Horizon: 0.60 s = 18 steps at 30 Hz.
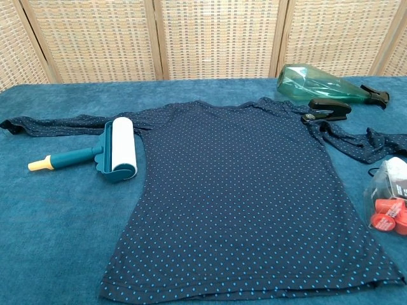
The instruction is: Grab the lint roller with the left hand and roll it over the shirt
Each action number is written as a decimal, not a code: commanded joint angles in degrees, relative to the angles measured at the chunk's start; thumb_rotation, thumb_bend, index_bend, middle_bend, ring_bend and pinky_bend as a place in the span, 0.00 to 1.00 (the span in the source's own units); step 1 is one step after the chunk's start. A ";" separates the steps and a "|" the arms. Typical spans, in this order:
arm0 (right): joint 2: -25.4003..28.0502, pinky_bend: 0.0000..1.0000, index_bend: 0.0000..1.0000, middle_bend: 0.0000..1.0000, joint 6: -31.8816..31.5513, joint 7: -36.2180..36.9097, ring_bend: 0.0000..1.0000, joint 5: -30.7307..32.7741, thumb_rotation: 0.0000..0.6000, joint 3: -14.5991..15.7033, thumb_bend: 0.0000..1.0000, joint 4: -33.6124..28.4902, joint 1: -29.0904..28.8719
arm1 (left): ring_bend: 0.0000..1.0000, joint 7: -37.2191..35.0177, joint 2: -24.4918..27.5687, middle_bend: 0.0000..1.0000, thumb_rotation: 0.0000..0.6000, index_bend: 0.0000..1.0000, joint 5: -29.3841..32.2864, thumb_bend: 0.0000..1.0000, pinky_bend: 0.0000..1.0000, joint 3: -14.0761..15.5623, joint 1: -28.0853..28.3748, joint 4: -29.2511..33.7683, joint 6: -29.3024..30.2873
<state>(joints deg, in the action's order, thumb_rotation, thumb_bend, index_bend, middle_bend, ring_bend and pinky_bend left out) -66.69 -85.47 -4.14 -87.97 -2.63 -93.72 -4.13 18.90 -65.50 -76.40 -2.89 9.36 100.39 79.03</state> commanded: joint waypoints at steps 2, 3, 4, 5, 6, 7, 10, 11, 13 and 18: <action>0.14 0.00 0.00 0.00 -0.11 0.33 0.00 0.12 1.00 -0.09 0.05 -0.09 0.07 | 0.00 0.68 -0.09 0.00 1.00 0.00 0.37 0.02 0.00 -0.26 0.40 0.46 -0.36; 0.16 0.00 0.00 0.00 -0.12 0.40 0.00 0.14 1.00 -0.11 0.05 -0.09 0.07 | 0.00 0.91 -0.13 0.00 1.00 0.00 0.49 0.02 0.00 -0.37 0.49 0.54 -0.39; 0.18 0.00 0.00 0.00 -0.11 0.48 0.00 0.18 1.00 -0.13 0.05 -0.07 0.07 | 0.00 1.23 -0.17 0.00 1.00 0.00 0.64 0.02 0.00 -0.53 0.63 0.61 -0.43; 0.18 0.00 0.00 0.00 -0.08 0.57 0.00 0.23 1.00 -0.17 0.05 -0.05 0.05 | 0.00 1.84 -0.23 0.00 1.00 0.00 1.00 0.02 0.02 -0.80 0.90 0.72 -0.59; 0.19 0.00 0.00 0.00 -0.05 0.64 0.00 0.29 1.00 -0.18 0.05 -0.01 0.05 | 0.00 2.31 -0.27 0.00 1.00 0.00 1.29 0.02 0.07 -1.01 1.14 0.82 -0.76; 0.19 0.00 0.00 0.00 0.00 0.71 0.00 0.33 1.00 -0.19 0.05 0.02 0.04 | 0.02 2.79 -0.31 0.00 1.00 0.00 1.64 0.03 0.12 -1.28 1.42 0.94 -0.97; 0.22 0.00 0.00 0.00 0.21 0.98 0.00 0.47 1.00 -0.21 0.05 0.07 -0.02 | 0.20 4.51 -0.39 0.12 1.00 0.00 2.94 0.04 0.35 -2.47 2.63 1.29 -1.78; 0.22 0.00 0.00 0.00 0.26 1.08 0.00 0.52 1.00 -0.22 0.05 0.13 -0.04 | 0.29 5.09 -0.54 0.24 1.00 0.00 3.28 0.05 0.42 -3.25 3.35 1.30 -2.02; 0.24 0.00 0.00 0.00 0.35 1.37 0.00 0.65 1.00 -0.30 0.05 0.26 -0.08 | 0.44 6.28 -1.15 0.46 1.00 0.04 4.60 0.05 0.50 -5.21 5.35 0.81 -3.21; 0.35 0.00 0.00 0.00 0.61 2.01 0.00 1.17 1.00 -0.54 0.05 0.48 -0.17 | 0.66 7.72 -1.63 0.78 1.00 0.24 10.84 0.09 0.62 -8.62 10.44 -0.19 -10.04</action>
<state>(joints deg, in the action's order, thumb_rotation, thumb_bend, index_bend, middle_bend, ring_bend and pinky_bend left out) -66.37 -84.93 -2.22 -86.90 -3.12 -93.29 -4.28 25.63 -66.72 -68.83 -9.50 17.06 100.89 72.44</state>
